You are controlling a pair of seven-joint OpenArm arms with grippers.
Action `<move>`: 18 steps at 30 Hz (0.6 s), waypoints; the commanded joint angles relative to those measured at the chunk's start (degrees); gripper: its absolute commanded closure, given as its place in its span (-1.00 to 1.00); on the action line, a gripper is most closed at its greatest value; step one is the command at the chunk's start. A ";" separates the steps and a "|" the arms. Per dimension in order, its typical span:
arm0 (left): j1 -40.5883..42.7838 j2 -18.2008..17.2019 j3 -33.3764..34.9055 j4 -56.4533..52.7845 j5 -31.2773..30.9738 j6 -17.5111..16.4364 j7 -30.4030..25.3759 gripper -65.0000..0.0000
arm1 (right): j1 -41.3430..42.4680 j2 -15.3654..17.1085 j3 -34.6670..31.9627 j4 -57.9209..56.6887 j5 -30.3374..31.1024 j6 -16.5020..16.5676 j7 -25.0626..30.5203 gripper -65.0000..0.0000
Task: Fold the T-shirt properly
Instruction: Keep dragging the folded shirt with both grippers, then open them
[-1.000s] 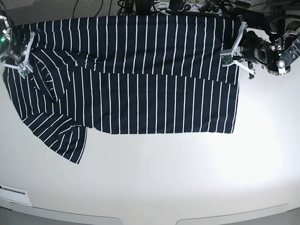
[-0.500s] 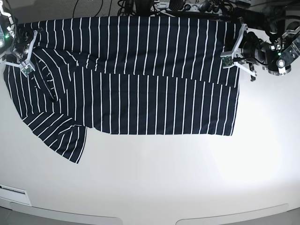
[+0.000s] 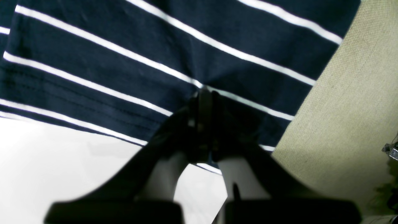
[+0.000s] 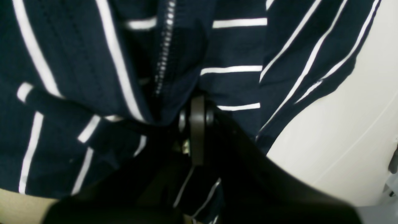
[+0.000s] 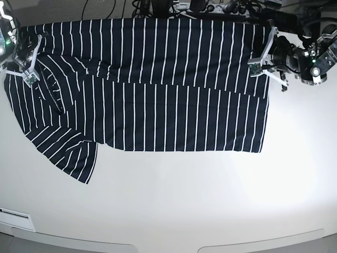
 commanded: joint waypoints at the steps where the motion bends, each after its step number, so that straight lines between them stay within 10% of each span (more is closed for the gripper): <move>1: -0.44 -1.29 -0.13 -0.24 2.67 0.92 2.40 1.00 | 0.07 -0.42 -1.16 -0.66 4.31 1.92 0.46 1.00; 18: -3.23 -2.95 -0.13 3.26 -0.63 2.19 7.26 1.00 | 3.23 -0.09 -1.11 4.55 4.07 1.95 -2.99 1.00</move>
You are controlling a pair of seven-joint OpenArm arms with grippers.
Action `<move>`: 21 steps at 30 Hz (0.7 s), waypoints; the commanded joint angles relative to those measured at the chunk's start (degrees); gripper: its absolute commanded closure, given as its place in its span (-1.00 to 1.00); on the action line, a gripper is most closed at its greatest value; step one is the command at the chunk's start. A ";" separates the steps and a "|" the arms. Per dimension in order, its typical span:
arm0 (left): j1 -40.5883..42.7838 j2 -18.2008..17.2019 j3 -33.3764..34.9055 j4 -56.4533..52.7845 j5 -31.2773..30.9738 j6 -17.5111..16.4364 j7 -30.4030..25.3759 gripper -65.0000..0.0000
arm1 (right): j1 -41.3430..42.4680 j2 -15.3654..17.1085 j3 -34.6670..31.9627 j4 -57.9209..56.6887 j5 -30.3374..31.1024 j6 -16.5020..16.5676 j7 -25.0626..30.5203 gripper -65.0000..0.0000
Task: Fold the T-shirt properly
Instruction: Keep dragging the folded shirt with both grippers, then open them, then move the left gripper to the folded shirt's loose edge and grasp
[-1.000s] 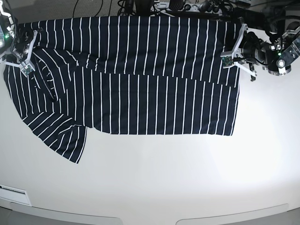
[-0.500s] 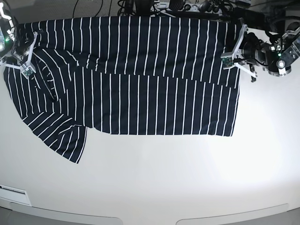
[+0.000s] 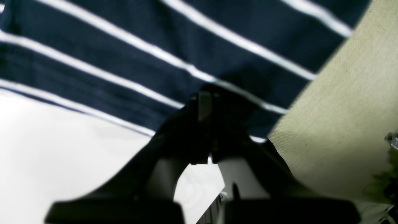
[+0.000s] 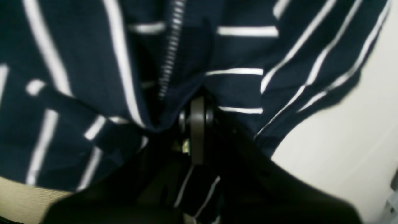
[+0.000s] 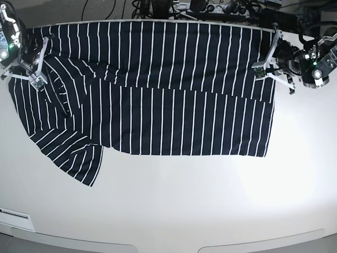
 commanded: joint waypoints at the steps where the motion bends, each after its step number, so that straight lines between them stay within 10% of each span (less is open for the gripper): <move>1: -0.57 -2.08 -0.50 1.07 1.36 0.04 -0.02 1.00 | -0.15 0.72 0.09 0.92 1.01 0.76 0.17 1.00; 10: -1.36 -4.85 -0.50 4.02 2.51 0.13 -0.72 1.00 | -0.15 0.72 4.04 3.72 -0.55 0.72 0.00 1.00; 21: -1.33 -3.34 -3.89 4.52 9.55 7.87 -9.46 1.00 | -0.46 0.68 18.25 7.67 2.49 0.68 4.04 1.00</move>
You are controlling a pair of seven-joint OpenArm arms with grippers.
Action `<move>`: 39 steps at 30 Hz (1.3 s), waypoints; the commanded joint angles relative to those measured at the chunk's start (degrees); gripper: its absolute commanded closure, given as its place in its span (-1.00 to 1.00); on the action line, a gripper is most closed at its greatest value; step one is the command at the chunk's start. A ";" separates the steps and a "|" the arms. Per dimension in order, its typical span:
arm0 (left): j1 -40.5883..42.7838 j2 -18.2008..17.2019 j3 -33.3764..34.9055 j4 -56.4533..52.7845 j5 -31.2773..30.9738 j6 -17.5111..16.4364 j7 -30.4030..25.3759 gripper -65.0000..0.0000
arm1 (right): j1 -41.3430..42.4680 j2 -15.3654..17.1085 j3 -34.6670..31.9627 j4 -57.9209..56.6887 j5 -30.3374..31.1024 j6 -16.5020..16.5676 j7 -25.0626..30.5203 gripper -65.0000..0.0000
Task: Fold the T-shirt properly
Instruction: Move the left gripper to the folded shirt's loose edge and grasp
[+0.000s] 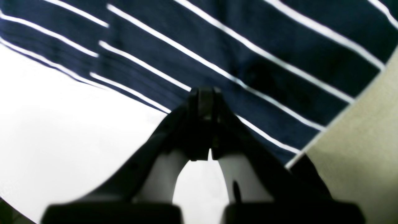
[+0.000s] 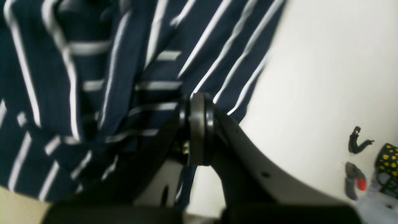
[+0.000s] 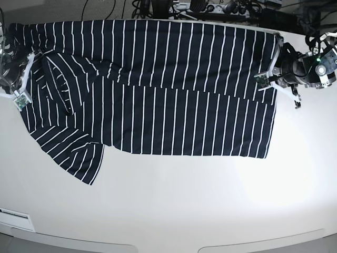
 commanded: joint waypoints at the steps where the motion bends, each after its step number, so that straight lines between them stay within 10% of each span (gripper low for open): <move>1: -0.70 -0.39 -2.75 -0.04 0.35 0.83 -1.22 1.00 | 0.28 1.14 1.38 0.79 1.62 -0.02 1.16 1.00; 8: -1.05 12.44 -28.41 -15.82 -5.29 2.47 -9.09 1.00 | 0.28 -0.44 1.90 0.76 5.81 3.23 0.76 1.00; 13: -8.81 21.75 -41.07 -39.06 -19.80 -2.82 -10.49 1.00 | 0.28 -1.22 1.90 0.76 6.64 3.69 2.45 1.00; 18: -17.99 25.49 -41.05 -60.17 -23.34 -4.94 -8.68 1.00 | 0.28 -1.22 1.90 0.76 7.02 4.39 2.47 1.00; 22: -24.00 28.33 -38.64 -71.17 -27.15 -5.01 -1.92 -0.10 | 0.31 -1.22 1.90 0.76 7.02 4.39 2.49 1.00; 36: -30.71 36.20 -25.81 -76.41 -33.53 -7.93 9.44 -0.09 | 0.44 -1.20 1.90 0.76 7.02 4.35 3.19 1.00; 39: -30.73 36.94 -25.70 -76.41 -33.46 -7.91 9.27 0.24 | 0.46 -1.18 1.90 0.76 7.02 4.48 5.44 1.00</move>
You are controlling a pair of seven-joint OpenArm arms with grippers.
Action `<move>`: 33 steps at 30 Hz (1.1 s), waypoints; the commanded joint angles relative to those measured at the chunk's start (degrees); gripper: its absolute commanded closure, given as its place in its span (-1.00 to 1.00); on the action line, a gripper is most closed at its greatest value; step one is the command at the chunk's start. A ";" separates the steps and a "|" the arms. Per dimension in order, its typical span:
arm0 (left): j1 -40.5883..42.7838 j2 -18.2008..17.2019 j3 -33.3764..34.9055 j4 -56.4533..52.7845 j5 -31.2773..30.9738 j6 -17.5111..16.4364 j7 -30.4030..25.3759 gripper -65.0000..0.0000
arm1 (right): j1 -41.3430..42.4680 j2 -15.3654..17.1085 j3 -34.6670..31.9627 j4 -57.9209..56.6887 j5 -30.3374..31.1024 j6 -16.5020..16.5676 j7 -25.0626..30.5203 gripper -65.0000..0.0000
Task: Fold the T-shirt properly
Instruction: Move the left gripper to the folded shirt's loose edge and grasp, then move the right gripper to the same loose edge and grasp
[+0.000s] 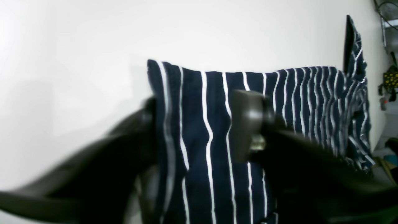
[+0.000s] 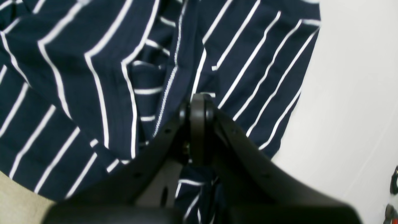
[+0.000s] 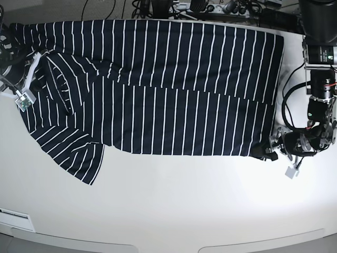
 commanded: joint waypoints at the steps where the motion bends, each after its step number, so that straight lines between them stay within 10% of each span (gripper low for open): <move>1: -0.61 -0.37 0.28 0.17 1.40 0.52 1.90 0.52 | 0.52 1.29 0.74 0.70 -0.24 0.28 2.36 1.00; 3: -0.72 -0.48 0.28 0.17 1.40 0.66 1.92 1.00 | 0.85 1.29 0.74 0.70 -0.52 0.79 5.31 1.00; 8: -0.83 -0.81 0.26 0.17 1.42 0.00 1.70 1.00 | 6.64 -0.26 0.74 0.07 -7.80 -2.97 11.19 0.95; 13: -0.83 -0.39 0.28 0.17 1.46 -0.83 1.53 1.00 | 15.56 -1.33 0.74 -6.64 -9.31 -7.80 17.88 -0.13; 16: -0.81 -0.31 0.28 0.17 1.42 -0.81 1.53 1.00 | 22.77 -1.64 0.31 -16.15 -8.57 -7.48 17.86 -0.22; 27: -0.79 -0.33 0.28 0.17 1.44 -0.81 1.77 1.00 | 52.22 -6.12 -1.46 -67.10 16.55 9.49 4.61 -0.22; 33: -0.81 -0.31 0.28 0.17 1.42 -0.81 1.77 1.00 | 60.26 -9.73 -1.46 -83.69 17.14 12.41 4.50 -0.21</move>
